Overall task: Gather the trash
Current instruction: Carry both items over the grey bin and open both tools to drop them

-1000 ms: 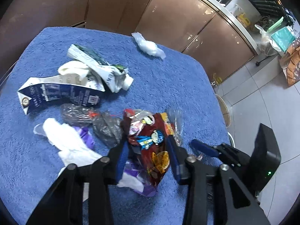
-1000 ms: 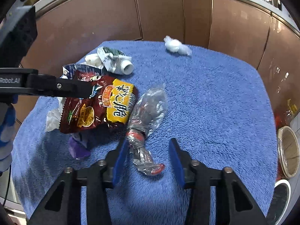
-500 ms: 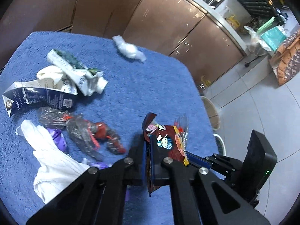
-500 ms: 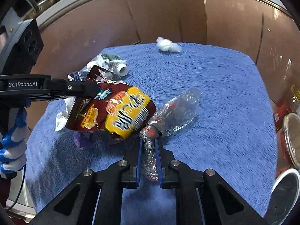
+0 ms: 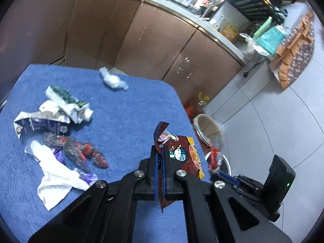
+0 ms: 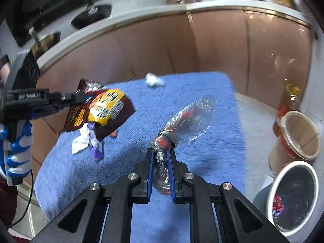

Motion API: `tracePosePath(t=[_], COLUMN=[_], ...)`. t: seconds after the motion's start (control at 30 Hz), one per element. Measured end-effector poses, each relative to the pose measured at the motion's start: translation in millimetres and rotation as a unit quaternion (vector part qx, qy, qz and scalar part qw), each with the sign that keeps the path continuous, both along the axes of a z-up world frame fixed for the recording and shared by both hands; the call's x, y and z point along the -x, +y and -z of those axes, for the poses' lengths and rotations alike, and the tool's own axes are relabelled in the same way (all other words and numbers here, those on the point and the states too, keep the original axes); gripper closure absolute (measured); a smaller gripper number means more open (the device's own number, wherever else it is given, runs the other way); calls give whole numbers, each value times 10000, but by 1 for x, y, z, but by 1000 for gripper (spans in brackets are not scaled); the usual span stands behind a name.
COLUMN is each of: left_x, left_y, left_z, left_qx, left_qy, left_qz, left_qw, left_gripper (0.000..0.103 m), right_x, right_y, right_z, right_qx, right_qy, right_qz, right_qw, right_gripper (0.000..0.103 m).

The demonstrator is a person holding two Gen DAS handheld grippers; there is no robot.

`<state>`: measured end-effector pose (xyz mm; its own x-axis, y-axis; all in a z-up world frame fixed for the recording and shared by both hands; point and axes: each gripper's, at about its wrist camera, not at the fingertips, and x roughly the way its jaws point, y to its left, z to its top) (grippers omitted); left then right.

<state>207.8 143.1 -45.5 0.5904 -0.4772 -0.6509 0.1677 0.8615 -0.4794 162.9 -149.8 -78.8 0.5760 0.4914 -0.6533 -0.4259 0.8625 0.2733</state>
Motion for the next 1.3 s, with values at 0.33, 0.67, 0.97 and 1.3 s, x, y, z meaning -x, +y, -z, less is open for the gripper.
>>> tracePosePath(t=[0.33,0.67,0.97,1.3], left_x=[-14,-46,-82,-99], left_y=[-133,-327,-444,-489], left_z=[-25,19,79,124], left_qx=[-286,-726,-1175,-1305], left_qy=[-263,14,488,863], left_qz=[964,2184,2562,2628], left_qw=[9946,9732,9582,9521], left_gripper=[100,100,100,96], right_x=[21,19,-2,-15], right_y=[-131,-230,-276,-296], right_z=[-13,45,91,128], right_qx=[-40,160,643,953], right_qy=[-198,297,717,1046], right_qz=[1527,2569,2909,3156], right_qw=[9881,9658,9519,9383], right_gripper=[90,90,88,73])
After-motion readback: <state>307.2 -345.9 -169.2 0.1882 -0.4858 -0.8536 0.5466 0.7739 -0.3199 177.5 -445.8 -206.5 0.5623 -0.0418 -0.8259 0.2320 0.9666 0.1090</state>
